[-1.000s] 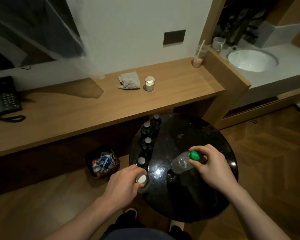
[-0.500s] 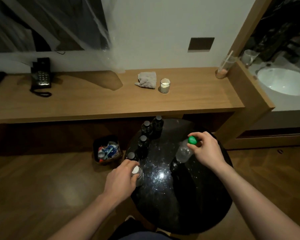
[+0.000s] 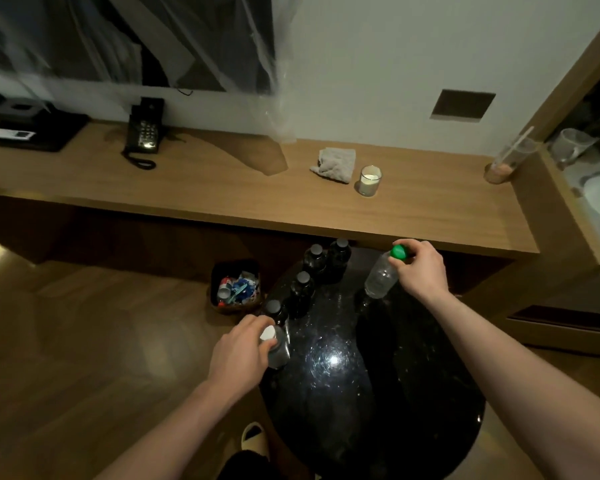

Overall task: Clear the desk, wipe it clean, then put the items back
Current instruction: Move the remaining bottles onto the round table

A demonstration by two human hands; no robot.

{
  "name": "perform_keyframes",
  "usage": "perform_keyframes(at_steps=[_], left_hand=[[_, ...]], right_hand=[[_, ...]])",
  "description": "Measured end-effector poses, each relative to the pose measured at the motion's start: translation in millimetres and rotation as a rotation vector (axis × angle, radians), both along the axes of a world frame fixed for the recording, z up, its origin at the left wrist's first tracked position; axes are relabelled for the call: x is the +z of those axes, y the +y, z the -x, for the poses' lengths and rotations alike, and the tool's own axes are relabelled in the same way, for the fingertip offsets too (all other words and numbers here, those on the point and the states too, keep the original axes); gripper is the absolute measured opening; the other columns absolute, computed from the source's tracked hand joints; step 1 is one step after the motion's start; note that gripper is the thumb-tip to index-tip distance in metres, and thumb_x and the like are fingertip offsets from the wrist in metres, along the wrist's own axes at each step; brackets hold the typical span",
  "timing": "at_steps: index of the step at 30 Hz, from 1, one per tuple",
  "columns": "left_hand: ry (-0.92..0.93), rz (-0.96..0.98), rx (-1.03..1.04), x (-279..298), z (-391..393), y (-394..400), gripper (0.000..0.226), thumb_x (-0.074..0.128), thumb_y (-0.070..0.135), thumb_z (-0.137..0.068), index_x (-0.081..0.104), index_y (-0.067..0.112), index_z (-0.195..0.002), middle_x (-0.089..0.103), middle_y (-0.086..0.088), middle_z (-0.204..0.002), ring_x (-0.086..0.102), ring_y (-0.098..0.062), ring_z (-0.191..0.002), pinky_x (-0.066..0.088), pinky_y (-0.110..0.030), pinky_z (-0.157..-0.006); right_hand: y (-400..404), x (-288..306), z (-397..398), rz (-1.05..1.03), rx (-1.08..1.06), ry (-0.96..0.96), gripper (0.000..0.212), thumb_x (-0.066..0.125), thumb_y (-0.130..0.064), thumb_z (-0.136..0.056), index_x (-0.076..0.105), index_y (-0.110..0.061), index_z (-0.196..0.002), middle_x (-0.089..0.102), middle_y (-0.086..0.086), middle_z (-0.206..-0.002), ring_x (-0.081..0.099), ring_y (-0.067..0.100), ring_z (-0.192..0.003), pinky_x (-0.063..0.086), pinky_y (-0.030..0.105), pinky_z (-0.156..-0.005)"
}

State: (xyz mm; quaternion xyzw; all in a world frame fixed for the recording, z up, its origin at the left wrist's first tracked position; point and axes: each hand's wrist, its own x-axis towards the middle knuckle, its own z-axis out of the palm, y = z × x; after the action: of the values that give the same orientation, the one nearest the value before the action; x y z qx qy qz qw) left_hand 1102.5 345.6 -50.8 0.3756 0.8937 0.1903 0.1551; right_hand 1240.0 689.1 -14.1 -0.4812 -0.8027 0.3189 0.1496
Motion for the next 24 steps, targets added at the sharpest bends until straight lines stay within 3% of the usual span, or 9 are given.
perform_keyframes(at_steps=[13, 19, 24], left_hand=[[-0.049, -0.030, 0.301, 3, -28, 16, 0.040, 0.063, 0.034, -0.101, 0.058, 0.035, -0.140, 0.065, 0.010, -0.131, 0.062, -0.002, -0.095, 0.054, -0.032, -0.092], [-0.075, 0.005, 0.373, 3, -32, 20, 0.037, 0.063, 0.038, -0.100, 0.058, 0.041, -0.136, 0.070, 0.012, -0.119, 0.060, -0.002, -0.095, 0.052, -0.031, -0.089], [-0.085, 0.007, 0.403, 5, -33, 26, 0.037, 0.061, 0.037, -0.101, 0.057, 0.041, -0.137, 0.070, 0.010, -0.102, 0.060, -0.005, -0.077, 0.050, -0.024, -0.075]], right_hand=[[35, -24, 45, 0.020, 0.201, -0.139, 0.040, 0.076, -0.020, -0.091, 0.066, -0.026, -0.129, 0.062, 0.004, -0.127, 0.061, 0.026, -0.116, 0.054, 0.043, -0.098], [41, -24, 53, 0.061, 0.184, -0.055, 0.041, 0.073, -0.014, -0.093, 0.065, -0.023, -0.132, 0.061, 0.003, -0.133, 0.060, 0.024, -0.122, 0.052, 0.041, -0.102], [44, -21, 58, 0.088, 0.235, -0.071, 0.044, 0.070, -0.011, -0.094, 0.063, -0.024, -0.136, 0.062, 0.005, -0.136, 0.060, 0.024, -0.122, 0.053, 0.040, -0.100]])
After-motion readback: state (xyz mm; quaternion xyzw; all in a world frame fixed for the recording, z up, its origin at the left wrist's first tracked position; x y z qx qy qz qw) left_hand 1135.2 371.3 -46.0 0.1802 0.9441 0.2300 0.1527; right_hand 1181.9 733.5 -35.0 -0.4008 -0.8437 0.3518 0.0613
